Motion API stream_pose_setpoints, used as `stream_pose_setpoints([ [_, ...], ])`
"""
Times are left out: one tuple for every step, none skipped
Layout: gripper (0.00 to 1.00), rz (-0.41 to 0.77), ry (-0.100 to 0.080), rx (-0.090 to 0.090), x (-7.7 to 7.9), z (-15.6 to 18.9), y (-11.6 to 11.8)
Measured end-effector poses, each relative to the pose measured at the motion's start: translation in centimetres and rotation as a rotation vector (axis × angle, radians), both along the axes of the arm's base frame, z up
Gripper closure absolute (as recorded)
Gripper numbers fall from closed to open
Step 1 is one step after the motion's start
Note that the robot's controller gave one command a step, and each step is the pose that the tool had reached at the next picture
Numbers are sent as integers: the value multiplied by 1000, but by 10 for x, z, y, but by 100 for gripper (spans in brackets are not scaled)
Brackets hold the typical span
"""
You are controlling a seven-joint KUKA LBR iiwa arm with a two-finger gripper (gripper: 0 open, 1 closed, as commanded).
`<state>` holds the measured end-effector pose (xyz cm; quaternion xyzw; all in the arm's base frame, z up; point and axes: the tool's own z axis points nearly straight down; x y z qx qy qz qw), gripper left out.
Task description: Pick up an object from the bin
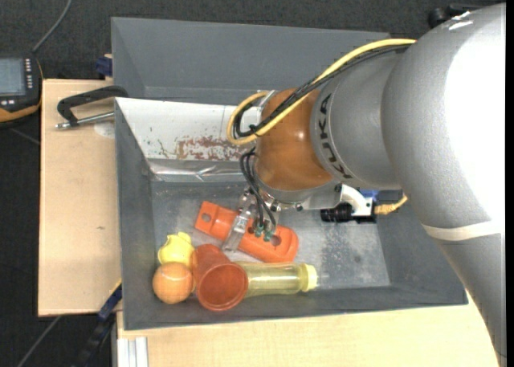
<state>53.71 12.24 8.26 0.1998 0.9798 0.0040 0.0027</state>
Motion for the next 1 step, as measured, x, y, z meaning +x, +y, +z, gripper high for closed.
stream_pose_setpoints([
  [100, 0, 1, 0, 0, 18, 0],
])
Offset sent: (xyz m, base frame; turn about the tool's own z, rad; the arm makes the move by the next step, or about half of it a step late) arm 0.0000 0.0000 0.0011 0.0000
